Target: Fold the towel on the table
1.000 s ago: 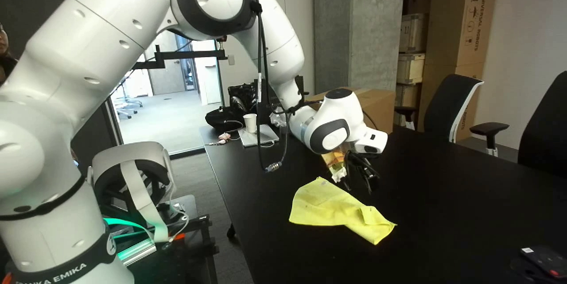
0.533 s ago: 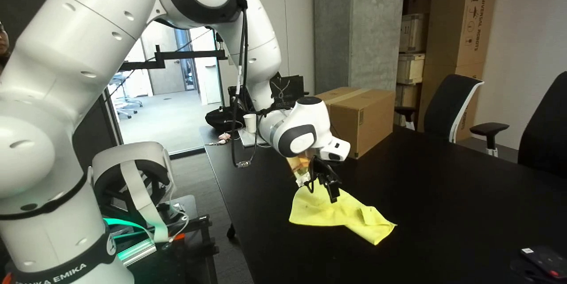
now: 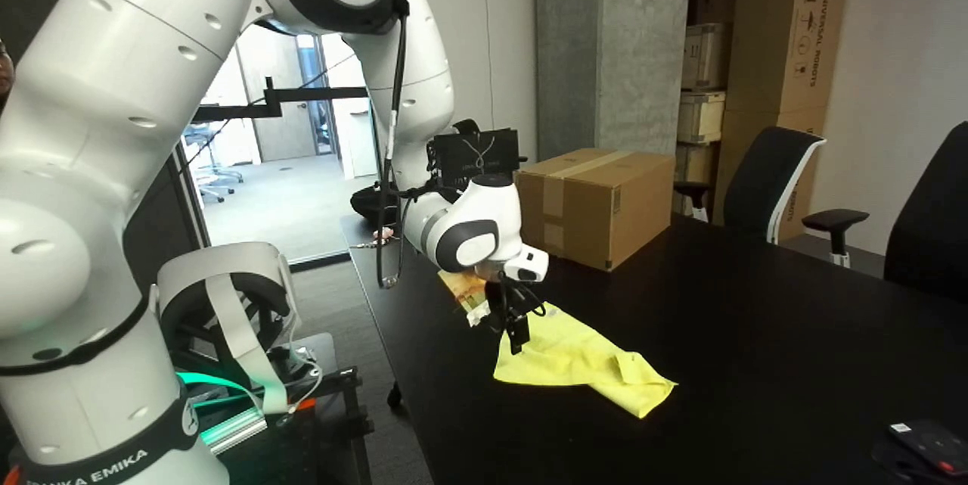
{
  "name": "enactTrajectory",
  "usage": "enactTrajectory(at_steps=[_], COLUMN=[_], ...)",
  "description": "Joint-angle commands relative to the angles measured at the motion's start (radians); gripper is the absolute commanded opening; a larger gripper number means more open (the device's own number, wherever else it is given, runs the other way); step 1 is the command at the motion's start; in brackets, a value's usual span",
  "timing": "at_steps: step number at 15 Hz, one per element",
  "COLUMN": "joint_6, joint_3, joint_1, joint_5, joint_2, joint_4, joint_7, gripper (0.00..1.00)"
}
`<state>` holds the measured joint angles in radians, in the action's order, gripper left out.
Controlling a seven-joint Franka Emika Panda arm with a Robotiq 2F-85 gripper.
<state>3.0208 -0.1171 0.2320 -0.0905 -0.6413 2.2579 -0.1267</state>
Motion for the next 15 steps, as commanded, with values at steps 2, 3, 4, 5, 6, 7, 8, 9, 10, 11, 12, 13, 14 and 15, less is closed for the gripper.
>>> enactTrajectory(at_steps=[2, 3, 4, 5, 6, 7, 8, 9, 10, 11, 12, 13, 14, 15], joint_6=[-0.028, -0.03, -0.024, -0.008, -0.003, 0.006, 0.015, 0.019, 0.018, 0.017, 0.014, 0.012, 0.014, 0.012], joint_3=[-0.03, -0.026, -0.012, 0.007, 0.014, 0.028, 0.049, 0.066, 0.084, 0.097, 0.106, 0.115, 0.126, 0.13], joint_1=[-0.026, -0.022, -0.011, 0.006, 0.011, 0.021, 0.04, 0.055, 0.072, 0.084, 0.096, 0.109, 0.122, 0.134], joint_5=[0.071, 0.081, 0.093, 0.105, 0.112, 0.118, 0.122, 0.127, 0.128, 0.127, 0.126, 0.124, 0.125, 0.124], joint_2=[0.015, 0.013, 0.006, -0.002, -0.01, -0.016, -0.025, -0.032, -0.04, -0.049, -0.055, -0.063, -0.072, -0.08], joint_4=[0.041, 0.042, 0.039, 0.035, 0.028, 0.023, 0.016, 0.009, 0.0, -0.007, -0.013, -0.019, -0.024, -0.032], joint_7=[0.099, 0.106, 0.11, 0.106, 0.103, 0.096, 0.082, 0.074, 0.063, 0.055, 0.05, 0.042, 0.036, 0.03], gripper=[1.0, 1.0, 1.0, 1.0, 1.0, 1.0, 1.0, 1.0, 1.0, 1.0, 1.0, 1.0, 1.0, 1.0])
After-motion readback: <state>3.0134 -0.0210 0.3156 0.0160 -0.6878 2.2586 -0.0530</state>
